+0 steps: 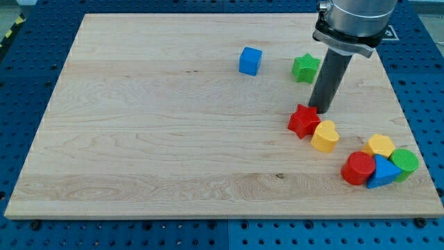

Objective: Push the red star and yellow heart into the group of blocks

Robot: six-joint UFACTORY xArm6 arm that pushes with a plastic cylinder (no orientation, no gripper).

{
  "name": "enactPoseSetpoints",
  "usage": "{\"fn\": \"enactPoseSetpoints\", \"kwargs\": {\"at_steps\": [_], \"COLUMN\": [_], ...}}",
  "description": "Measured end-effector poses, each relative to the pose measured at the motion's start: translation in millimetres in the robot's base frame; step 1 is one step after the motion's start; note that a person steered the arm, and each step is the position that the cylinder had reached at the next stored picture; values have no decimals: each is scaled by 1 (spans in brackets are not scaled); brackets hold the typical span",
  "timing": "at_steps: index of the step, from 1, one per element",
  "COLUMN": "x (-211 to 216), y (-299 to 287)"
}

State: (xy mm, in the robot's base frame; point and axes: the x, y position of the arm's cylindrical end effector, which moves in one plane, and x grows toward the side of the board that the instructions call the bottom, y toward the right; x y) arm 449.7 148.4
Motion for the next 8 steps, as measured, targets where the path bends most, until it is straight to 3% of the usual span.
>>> {"fn": "enactPoseSetpoints", "kwargs": {"at_steps": [2, 8], "x": [5, 46], "y": [-63, 34]}}
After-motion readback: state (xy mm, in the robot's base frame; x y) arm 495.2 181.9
